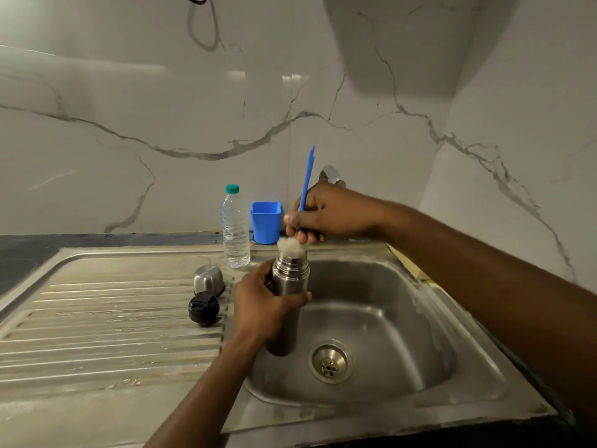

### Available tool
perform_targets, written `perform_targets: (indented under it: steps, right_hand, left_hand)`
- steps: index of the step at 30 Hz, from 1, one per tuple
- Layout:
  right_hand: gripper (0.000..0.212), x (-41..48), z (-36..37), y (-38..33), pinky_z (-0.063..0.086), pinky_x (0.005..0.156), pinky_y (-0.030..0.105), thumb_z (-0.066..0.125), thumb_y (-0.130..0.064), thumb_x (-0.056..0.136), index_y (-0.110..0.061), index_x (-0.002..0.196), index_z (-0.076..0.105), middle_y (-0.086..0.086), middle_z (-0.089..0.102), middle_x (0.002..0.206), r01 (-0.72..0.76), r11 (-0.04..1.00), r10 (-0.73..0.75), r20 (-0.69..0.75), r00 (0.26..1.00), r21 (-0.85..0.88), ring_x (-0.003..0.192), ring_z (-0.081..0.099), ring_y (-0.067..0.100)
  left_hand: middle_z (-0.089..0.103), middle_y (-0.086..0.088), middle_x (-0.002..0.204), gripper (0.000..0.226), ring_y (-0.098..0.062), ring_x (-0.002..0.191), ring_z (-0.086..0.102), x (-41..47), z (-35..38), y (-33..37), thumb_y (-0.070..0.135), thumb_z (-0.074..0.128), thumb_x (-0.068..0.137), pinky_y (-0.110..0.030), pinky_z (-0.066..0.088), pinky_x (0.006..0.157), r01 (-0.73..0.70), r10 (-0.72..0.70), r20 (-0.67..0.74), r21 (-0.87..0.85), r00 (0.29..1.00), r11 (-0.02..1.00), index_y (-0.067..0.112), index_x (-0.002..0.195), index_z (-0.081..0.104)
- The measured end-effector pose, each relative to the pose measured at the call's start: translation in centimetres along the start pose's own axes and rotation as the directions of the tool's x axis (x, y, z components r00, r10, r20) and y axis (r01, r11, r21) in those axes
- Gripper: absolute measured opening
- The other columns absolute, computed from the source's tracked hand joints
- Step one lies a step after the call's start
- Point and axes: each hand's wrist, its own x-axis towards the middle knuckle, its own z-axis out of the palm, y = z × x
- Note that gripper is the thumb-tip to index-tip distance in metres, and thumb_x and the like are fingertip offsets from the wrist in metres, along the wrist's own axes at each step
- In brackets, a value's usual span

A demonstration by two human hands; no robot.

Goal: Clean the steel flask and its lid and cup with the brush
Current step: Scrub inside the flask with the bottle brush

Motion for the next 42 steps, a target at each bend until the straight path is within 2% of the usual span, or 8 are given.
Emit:
perform_targets:
  steps: [3, 6, 10, 15, 19, 25, 33, 42]
  right_hand:
    - [0.028, -0.2, 2.3, 0.6, 0.044, 0.061, 0.011, 0.063, -0.033, 0.102, -0.013, 0.094, 0.081, -0.009, 0.07, 0.07, 0.041, 0.987, -0.044, -0.016, 0.999, -0.158, 0.062, 0.061, -0.002]
    - [0.039, 0.2, 3.0, 1.1, 0.04, 0.061, 0.026, 0.066, -0.046, 0.098, -0.01, 0.091, 0.078, 0.0, 0.061, 0.067, 0.017, 0.962, -0.035, -0.06, 0.998, -0.271, 0.057, 0.049, 0.007]
    - [0.038, 0.2, 3.2, 1.4, 0.043, 0.062, 0.031, 0.068, -0.048, 0.095, -0.012, 0.091, 0.079, 0.007, 0.067, 0.075, 0.003, 0.967, -0.028, -0.094, 0.995, -0.256, 0.059, 0.051, 0.009]
    - [0.047, 0.2, 2.0, 0.2, 0.035, 0.05, 0.02, 0.069, -0.046, 0.096, -0.005, 0.074, 0.071, 0.0, 0.054, 0.057, -0.006, 0.965, -0.051, -0.21, 0.976, -0.263, 0.046, 0.043, 0.008]
    - [0.051, 0.9, 0.9, -1.0, 0.049, 0.06, 0.031, 0.069, -0.048, 0.095, -0.002, 0.071, 0.069, 0.007, 0.067, 0.062, 0.01, 0.967, -0.098, -0.335, 0.937, -0.255, 0.053, 0.058, 0.021]
    - [0.05, 0.2, 4.4, -0.1, 0.034, 0.052, 0.024, 0.066, -0.043, 0.099, -0.013, 0.06, 0.054, 0.001, 0.052, 0.058, -0.023, 0.943, -0.051, -0.215, 0.975, -0.332, 0.049, 0.046, 0.012]
    - [0.051, 0.6, 2.3, -1.8, 0.042, 0.059, 0.031, 0.061, -0.045, 0.1, -0.016, 0.06, 0.049, 0.0, 0.05, 0.056, -0.026, 0.896, -0.157, -0.371, 0.915, -0.444, 0.058, 0.051, 0.014]
    - [0.049, 0.7, 3.6, -1.2, 0.03, 0.052, 0.025, 0.064, -0.029, 0.097, -0.019, 0.055, 0.039, -0.004, 0.042, 0.056, -0.047, 0.911, -0.081, -0.291, 0.953, -0.41, 0.048, 0.043, 0.01]
  left_hand:
    - [0.078, 0.012, 0.104, 0.063, -0.005, 0.095, 0.074, 0.3, -0.2, 0.2, 0.025, 0.1, 0.063, -0.039, 0.063, 0.089, -0.01, 0.01, -0.011, 0.003, 1.0, 1.0, 0.029, 0.119, 0.071]
    - [0.078, 0.012, 0.103, 0.065, -0.005, 0.092, 0.074, 0.3, -0.3, -0.1, 0.027, 0.1, 0.062, -0.039, 0.063, 0.087, -0.01, 0.01, -0.005, 0.021, 1.0, 1.0, 0.03, 0.119, 0.071]
    - [0.077, 0.015, 0.106, 0.067, -0.003, 0.096, 0.073, 0.4, -0.2, 0.0, 0.029, 0.1, 0.062, -0.037, 0.063, 0.089, -0.019, 0.019, 0.011, 0.017, 1.0, 1.0, 0.032, 0.122, 0.07]
    - [0.078, 0.015, 0.106, 0.066, -0.001, 0.096, 0.074, 0.2, -0.1, 0.0, 0.024, 0.1, 0.063, -0.036, 0.062, 0.09, -0.004, 0.004, 0.014, -0.012, 1.0, 1.0, 0.031, 0.122, 0.071]
    - [0.078, 0.016, 0.105, 0.064, 0.0, 0.095, 0.074, 0.1, -0.3, -0.1, 0.023, 0.1, 0.063, -0.034, 0.062, 0.09, 0.008, -0.008, 0.008, -0.015, 1.0, 1.0, 0.031, 0.12, 0.072]
    - [0.078, 0.016, 0.099, 0.058, -0.002, 0.09, 0.073, 0.2, -0.4, 0.4, 0.024, 0.1, 0.063, -0.03, 0.061, 0.083, -0.025, 0.025, -0.024, -0.009, 0.999, 1.0, 0.034, 0.113, 0.071]
    - [0.079, 0.017, 0.101, 0.063, -0.001, 0.091, 0.074, 0.3, -0.2, -0.1, 0.022, 0.1, 0.061, -0.034, 0.062, 0.087, 0.006, -0.006, -0.013, -0.013, 1.0, 1.0, 0.033, 0.117, 0.072]
    - [0.077, 0.017, 0.102, 0.062, 0.003, 0.092, 0.072, 0.2, -0.2, 0.0, 0.024, 0.099, 0.064, -0.02, 0.056, 0.08, 0.001, -0.001, -0.025, -0.015, 1.0, 1.0, 0.032, 0.118, 0.07]
